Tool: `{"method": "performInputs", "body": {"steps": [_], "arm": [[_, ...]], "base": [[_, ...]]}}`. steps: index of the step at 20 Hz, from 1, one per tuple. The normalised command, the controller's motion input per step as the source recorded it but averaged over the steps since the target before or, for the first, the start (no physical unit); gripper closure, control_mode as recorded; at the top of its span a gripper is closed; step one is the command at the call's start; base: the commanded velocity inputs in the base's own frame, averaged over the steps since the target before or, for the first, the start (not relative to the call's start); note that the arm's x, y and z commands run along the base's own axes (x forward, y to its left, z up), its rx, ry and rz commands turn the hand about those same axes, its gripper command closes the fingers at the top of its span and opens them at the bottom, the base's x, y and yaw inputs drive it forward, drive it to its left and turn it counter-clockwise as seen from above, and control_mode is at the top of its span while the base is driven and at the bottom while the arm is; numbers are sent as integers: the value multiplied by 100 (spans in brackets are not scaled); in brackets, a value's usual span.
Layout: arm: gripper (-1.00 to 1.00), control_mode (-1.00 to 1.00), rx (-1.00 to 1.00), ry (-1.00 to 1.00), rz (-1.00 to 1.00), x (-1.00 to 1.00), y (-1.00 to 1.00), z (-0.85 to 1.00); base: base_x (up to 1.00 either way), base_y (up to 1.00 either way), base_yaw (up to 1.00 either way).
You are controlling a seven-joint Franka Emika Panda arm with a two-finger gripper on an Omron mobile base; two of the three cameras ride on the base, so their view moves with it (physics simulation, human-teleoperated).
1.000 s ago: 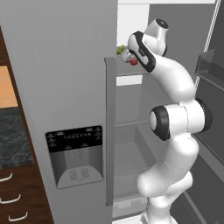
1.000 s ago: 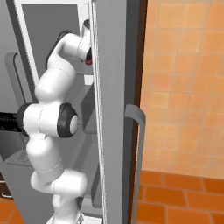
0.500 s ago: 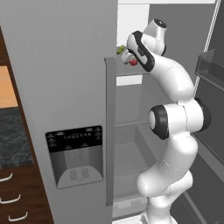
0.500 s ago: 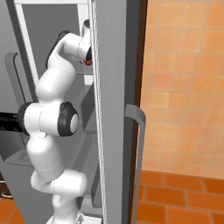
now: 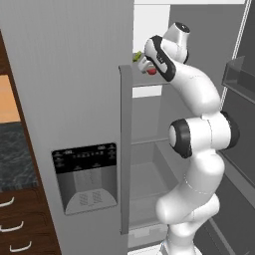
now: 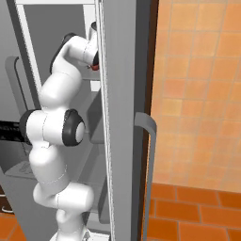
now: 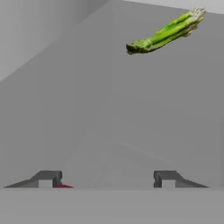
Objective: Take the strawberry from the fridge and place it on top of the pancake, located on the dining counter.
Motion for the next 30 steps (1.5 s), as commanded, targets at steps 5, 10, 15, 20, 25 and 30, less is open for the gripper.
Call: {"method": "performInputs", "body": {"steps": [5,10,15,20,25,30], "arm": [[100,-100,10,-8,-3,-17,0,-42],[100,-100,17,-17,-34,-10,0,-6],[100,-100,5,-1,-52,-76,0,3],[100,-100,4,0,-32,-100,-8,15],[100,-100,0,0,-7,-100,-21,-12],[100,-100,-4,4,7,-100,-5,-50]], "base": [[0,0,0],[0,0,0],[0,0,0],[0,0,0],[0,0,0],[0,0,0]]}}
